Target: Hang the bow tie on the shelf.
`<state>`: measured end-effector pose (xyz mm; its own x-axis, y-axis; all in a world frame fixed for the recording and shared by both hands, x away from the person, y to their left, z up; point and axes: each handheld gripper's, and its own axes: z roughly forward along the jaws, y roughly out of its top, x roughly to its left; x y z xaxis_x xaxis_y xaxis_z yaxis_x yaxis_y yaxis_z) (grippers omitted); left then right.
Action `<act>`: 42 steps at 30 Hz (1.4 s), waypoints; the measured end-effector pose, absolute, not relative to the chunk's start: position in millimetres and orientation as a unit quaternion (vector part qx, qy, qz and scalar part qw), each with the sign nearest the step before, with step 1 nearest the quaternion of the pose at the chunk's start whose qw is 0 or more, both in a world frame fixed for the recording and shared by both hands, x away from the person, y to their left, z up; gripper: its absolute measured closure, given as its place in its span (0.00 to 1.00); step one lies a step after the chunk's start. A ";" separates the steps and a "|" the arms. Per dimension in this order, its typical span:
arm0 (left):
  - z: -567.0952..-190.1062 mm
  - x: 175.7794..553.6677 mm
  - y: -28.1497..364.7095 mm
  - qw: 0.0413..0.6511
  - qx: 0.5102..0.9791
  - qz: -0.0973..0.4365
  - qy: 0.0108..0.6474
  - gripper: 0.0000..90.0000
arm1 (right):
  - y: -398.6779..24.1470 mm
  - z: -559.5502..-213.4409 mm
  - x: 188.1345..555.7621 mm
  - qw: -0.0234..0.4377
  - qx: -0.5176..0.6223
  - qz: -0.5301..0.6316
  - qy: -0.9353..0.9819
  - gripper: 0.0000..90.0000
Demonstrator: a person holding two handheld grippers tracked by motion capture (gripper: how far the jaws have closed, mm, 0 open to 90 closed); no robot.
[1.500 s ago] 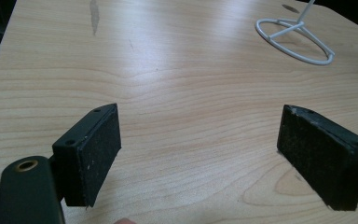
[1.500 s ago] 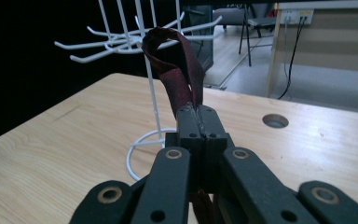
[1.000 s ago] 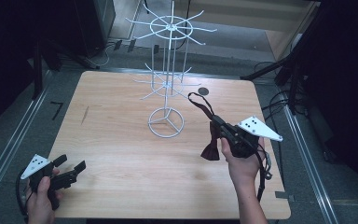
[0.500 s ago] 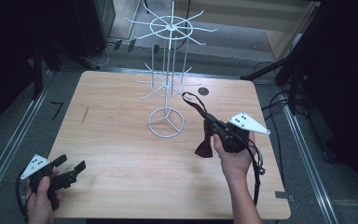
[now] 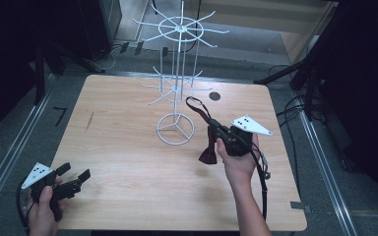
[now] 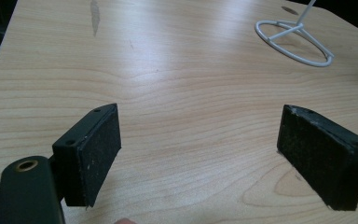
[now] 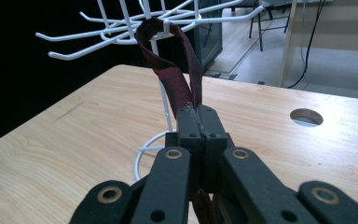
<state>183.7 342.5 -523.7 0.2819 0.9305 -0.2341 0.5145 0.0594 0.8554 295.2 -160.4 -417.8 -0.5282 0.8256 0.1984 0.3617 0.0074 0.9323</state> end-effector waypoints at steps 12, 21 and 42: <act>-523.7 183.6 342.6 0.469 0.650 0.221 0.556 0.16 | -150.6 -429.3 309.6 0.201 0.453 0.537 0.683 1.00; -523.7 183.9 342.7 0.470 0.649 0.221 0.556 0.16 | -139.7 -441.3 321.8 0.196 0.462 0.524 0.688 1.00; -523.8 183.8 343.1 0.471 0.648 0.220 0.556 0.16 | -118.7 -465.2 342.9 0.203 0.471 0.504 0.695 1.00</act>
